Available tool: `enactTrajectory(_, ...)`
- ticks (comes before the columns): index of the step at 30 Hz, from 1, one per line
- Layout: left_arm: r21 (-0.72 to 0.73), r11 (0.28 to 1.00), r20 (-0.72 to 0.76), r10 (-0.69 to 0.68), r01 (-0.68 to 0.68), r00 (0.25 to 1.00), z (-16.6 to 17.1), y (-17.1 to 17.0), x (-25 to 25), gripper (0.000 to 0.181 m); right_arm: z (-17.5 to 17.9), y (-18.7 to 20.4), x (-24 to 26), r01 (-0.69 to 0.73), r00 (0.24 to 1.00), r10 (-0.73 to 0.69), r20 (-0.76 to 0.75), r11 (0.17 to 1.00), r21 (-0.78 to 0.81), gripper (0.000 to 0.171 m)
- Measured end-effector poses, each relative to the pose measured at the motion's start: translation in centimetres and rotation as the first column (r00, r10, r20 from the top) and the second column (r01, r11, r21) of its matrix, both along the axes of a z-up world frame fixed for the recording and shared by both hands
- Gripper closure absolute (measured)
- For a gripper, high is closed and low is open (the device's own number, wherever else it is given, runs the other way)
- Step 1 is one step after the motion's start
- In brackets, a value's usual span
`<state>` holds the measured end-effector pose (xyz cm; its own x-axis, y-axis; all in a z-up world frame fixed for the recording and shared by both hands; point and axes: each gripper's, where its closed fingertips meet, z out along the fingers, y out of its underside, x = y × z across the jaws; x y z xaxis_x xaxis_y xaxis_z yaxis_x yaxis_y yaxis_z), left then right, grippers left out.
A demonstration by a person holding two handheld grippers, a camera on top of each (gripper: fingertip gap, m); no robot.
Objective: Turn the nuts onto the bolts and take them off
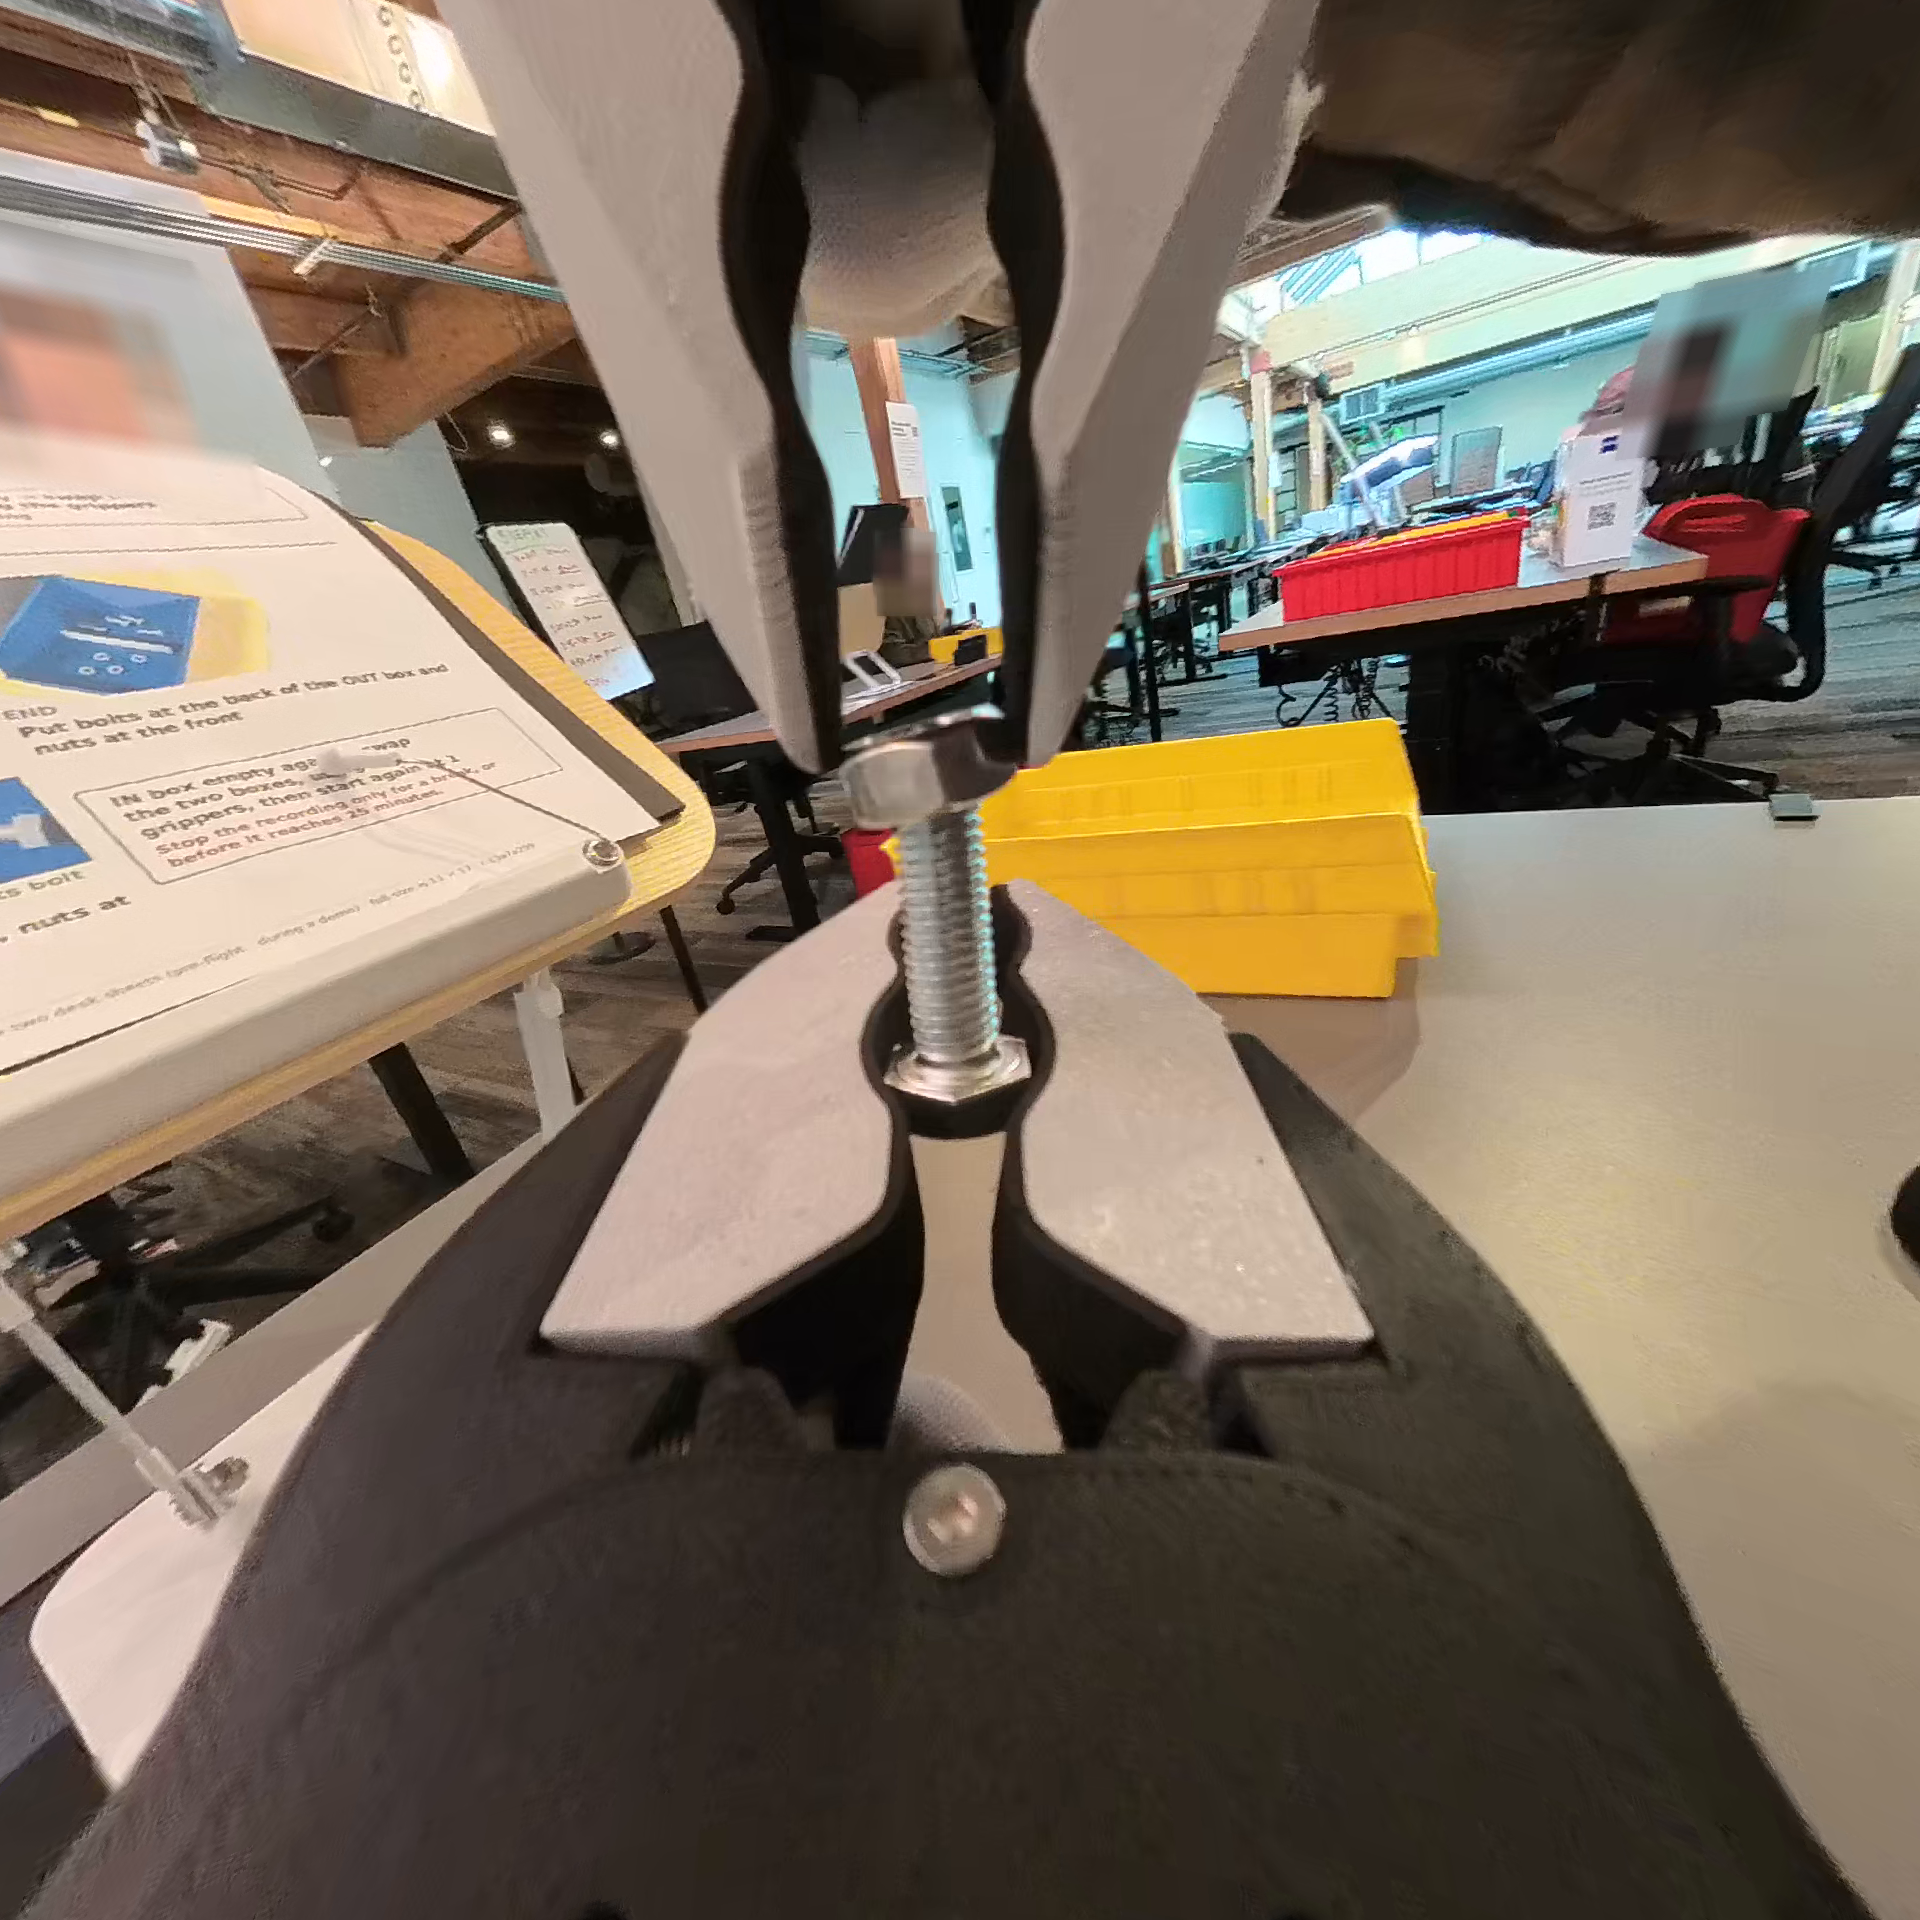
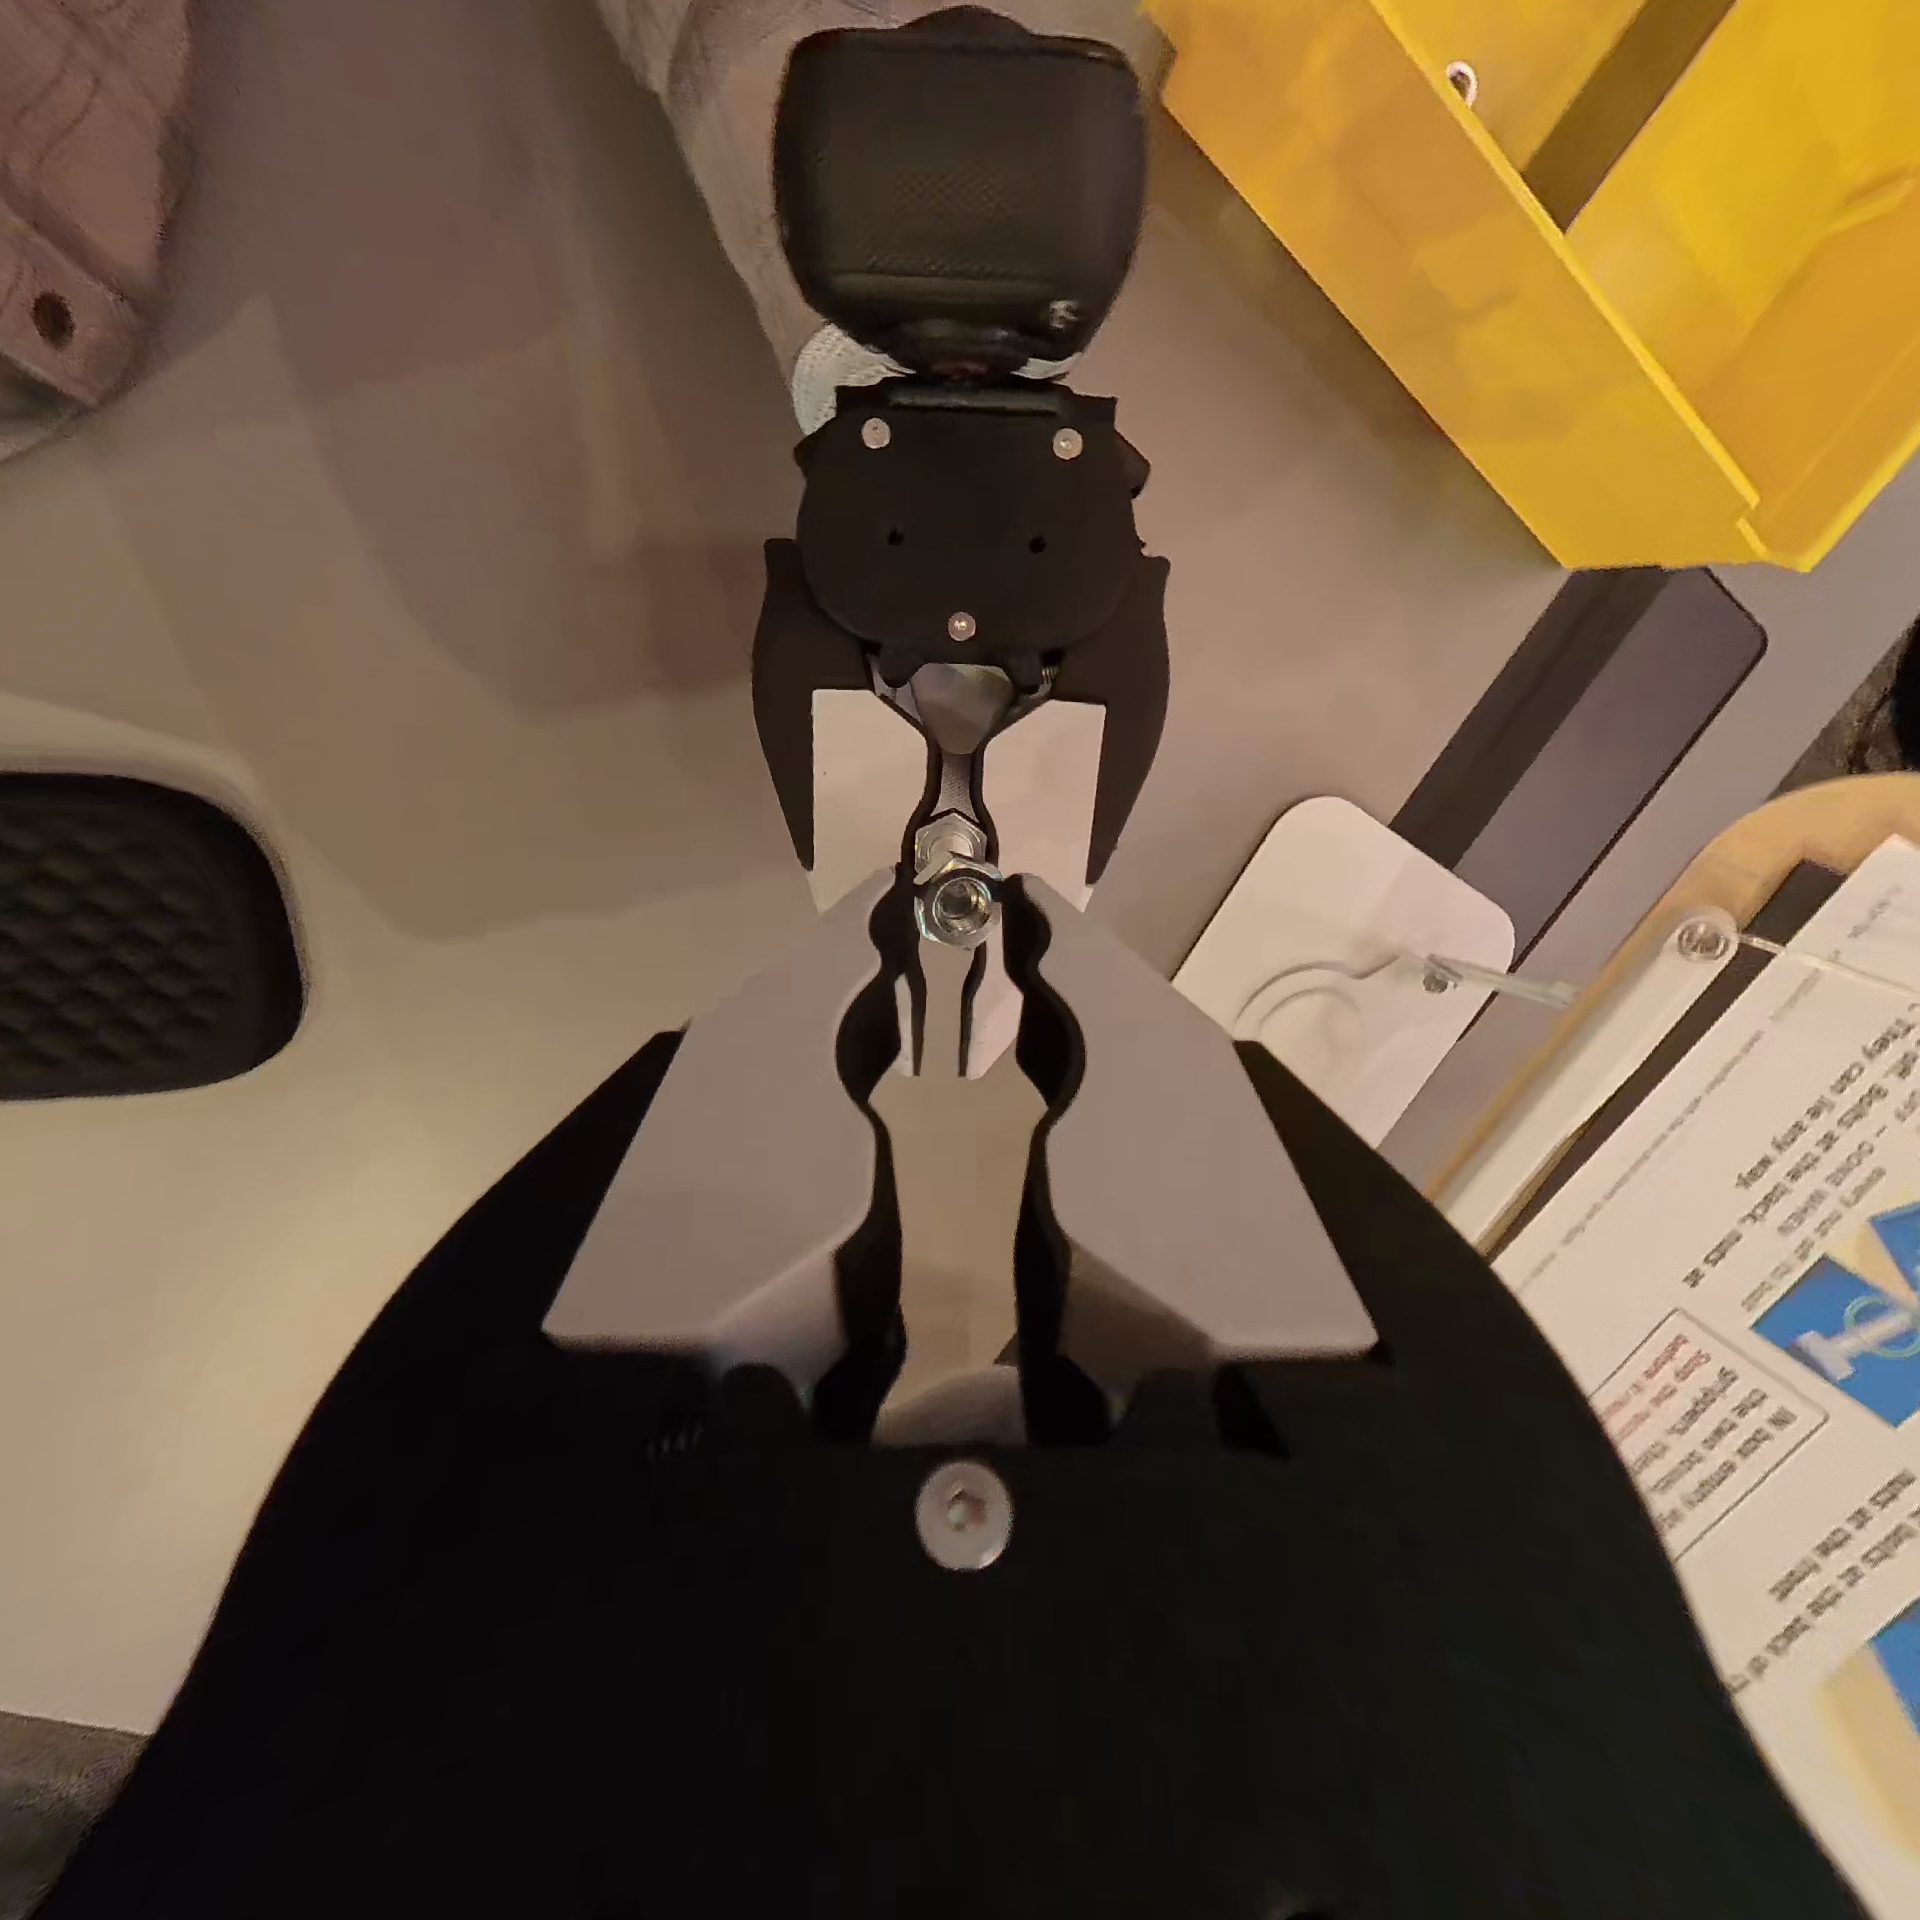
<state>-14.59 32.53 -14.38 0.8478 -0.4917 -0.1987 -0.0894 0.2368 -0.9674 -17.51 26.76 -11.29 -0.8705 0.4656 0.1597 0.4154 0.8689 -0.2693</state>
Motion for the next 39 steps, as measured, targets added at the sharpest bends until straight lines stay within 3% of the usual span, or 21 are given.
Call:
enactTrajectory(5,-0.009,0.998,0.001,0.058,-0.058,0.998,-0.2,0.5,-0.8,0.171,-0.2,0.4,-0.6,0.204,0.979,-0.205,-0.014,0.978,-0.036,0.157)
enactTrajectory(9,-0.01,0.995,-0.014,0.099,-0.099,0.995,-0.4,0.8,-1.1,0.171,-0.6,0.8,-1.0,0.43,0.902,-0.433,0.005,0.895,-0.115,0.157)
enactTrajectory(13,-0.01,0.995,-0.023,0.096,-0.096,0.995,-0.6,0.8,-0.8,0.171,-0.9,1.1,-0.7,0.519,0.851,-0.524,-0.004,0.844,-0.134,0.158)
enactTrajectory(15,-0.006,0.996,-0.028,0.094,-0.094,0.995,-0.6,0.8,-0.6,0.171,-1.0,1.1,-0.6,0.522,0.849,-0.528,-0.019,0.844,-0.123,0.158)
enactTrajectory(16,-0.007,0.996,-0.02,0.092,-0.092,0.996,-0.5,0.7,-0.6,0.171,-0.9,1.0,-0.6,0.517,0.851,-0.524,-0.025,0.847,-0.125,0.167)
enactTrajectory(39,0.044,0.997,0.024,0.067,-0.068,0.997,1.0,0.0,-0.7,0.171,0.6,0.5,0.0,0.489,0.832,-0.527,-0.17,0.844,-0.221,0.169)
